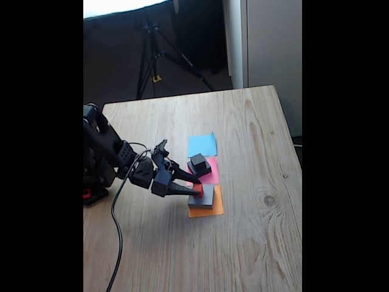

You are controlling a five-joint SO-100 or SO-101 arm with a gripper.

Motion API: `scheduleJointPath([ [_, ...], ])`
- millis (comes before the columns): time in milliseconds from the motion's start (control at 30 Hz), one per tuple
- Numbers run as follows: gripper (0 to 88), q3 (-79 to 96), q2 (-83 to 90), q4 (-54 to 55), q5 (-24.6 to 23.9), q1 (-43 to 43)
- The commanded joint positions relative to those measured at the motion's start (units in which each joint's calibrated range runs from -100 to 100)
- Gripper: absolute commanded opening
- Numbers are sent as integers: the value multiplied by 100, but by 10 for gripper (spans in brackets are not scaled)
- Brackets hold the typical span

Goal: Tower of hanoi

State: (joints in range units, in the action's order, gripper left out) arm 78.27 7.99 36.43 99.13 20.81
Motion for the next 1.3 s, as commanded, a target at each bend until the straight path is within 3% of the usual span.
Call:
scheduleJointPath([
  [0,2,-672,1290,-2271,87,-229],
  [67,2,-1172,1729,-3558,20,-338],
  [200,2,-2609,2319,-6277,-565,-564],
  [333,2,-3927,2630,-8350,-632,-789],
  [567,2,-5563,2940,-10826,-315,-1073],
  [833,2,-7309,3137,-12817,-549,-1500],
  [1100,2,-8245,3326,-13594,-1034,-1918],
  [1267,2,-7945,3447,-13497,-1218,-2085],
])
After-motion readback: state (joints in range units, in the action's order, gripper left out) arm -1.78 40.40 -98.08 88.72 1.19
